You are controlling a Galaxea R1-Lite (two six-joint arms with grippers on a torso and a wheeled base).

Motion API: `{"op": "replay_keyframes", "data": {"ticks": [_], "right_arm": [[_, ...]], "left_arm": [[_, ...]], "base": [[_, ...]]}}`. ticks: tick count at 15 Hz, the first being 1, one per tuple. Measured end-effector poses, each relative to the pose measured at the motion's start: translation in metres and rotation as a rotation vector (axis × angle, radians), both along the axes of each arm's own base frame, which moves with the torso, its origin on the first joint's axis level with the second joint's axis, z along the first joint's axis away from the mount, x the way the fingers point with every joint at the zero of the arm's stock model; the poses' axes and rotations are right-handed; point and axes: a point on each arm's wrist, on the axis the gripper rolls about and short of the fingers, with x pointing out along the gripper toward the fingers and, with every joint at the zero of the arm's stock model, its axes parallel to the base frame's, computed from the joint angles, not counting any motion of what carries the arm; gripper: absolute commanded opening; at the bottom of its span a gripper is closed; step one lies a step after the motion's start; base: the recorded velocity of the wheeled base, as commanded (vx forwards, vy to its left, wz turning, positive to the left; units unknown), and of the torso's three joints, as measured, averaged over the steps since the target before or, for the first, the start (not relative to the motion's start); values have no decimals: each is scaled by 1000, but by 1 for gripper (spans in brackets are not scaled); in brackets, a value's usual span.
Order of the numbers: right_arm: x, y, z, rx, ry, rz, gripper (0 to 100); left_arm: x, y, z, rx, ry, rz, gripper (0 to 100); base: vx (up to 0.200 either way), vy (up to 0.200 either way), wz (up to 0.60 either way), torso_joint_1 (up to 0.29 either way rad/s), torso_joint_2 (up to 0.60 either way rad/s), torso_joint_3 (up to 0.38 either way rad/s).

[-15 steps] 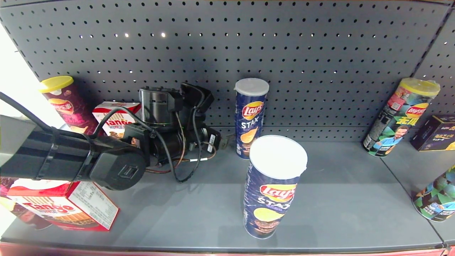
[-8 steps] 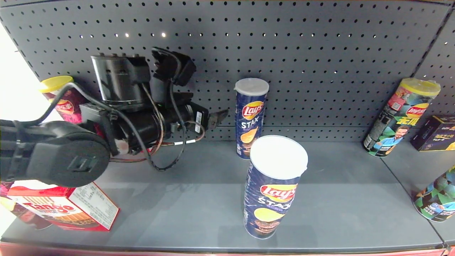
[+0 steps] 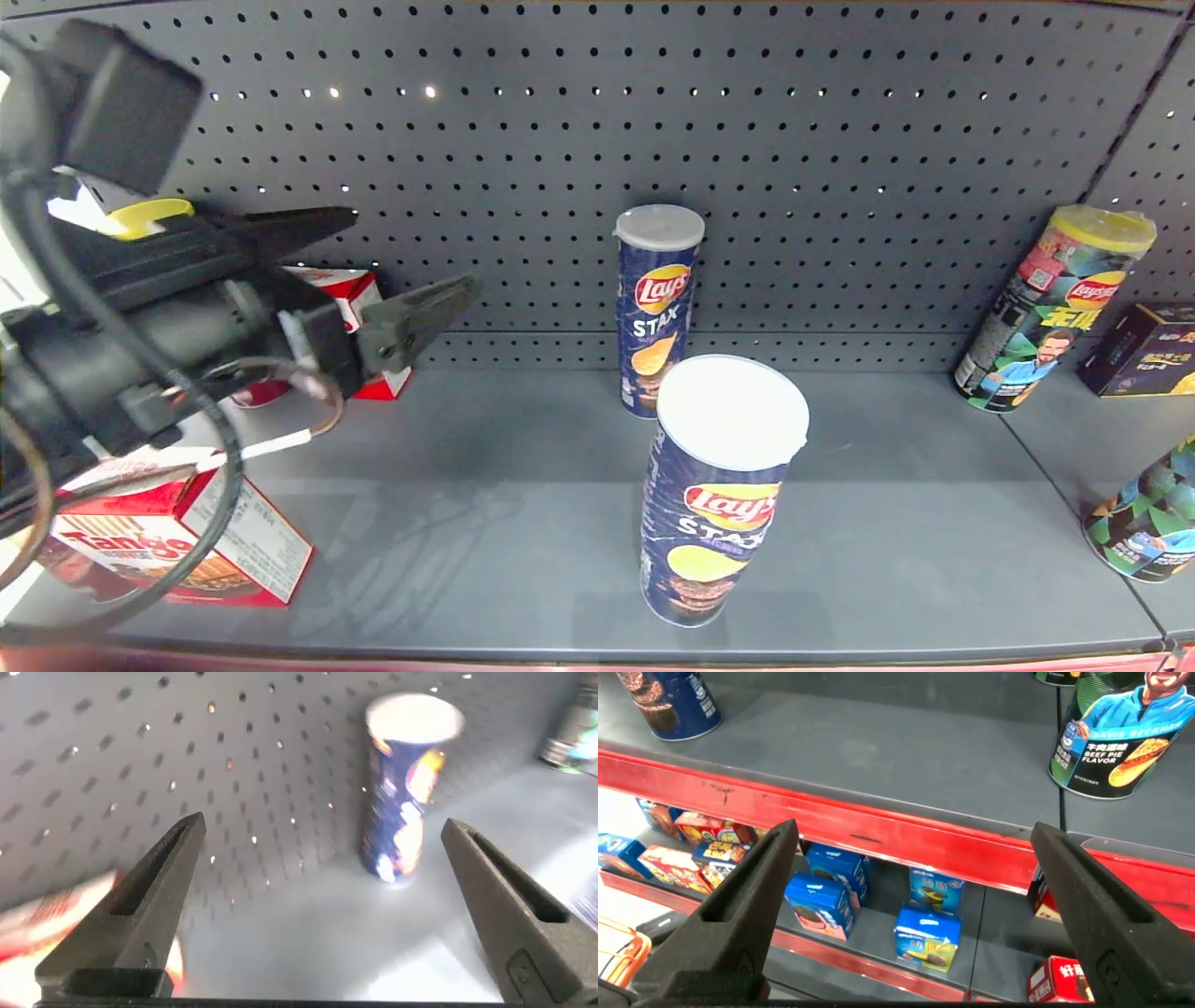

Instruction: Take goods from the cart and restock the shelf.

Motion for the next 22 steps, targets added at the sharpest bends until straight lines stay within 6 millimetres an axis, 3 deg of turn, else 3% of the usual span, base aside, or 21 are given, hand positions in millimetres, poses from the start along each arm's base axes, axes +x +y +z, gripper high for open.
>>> {"op": "replay_keyframes", "data": {"ticks": [5,8,10,13,17,22], "right_arm": [[0,0,0,0,0,0,100],[0,0,0,0,0,1,100],[0,0,0,0,0,0,100],[0,0,0,0,0,0,100],[0,0,0,0,0,1,100],[0,0,0,0,0,0,100]], "left_arm": [[-93,55,-15,-46,-67,-13,100],[-134,88,-55,-75,-67,115,100],[-154,99,-88,-88,-72,237,100],[-175,100,-142,-113,-42,272,100],[-189,98,-191,-103,108,272,100],[-196,100,-198,-119,67,329,100]], "base": [[0,0,0,0,0,0],[0,0,0,0,0,0],[0,0,0,0,0,0],[0,0,0,0,0,0],[0,0,0,0,0,0],[0,0,0,0,0,0]]}}
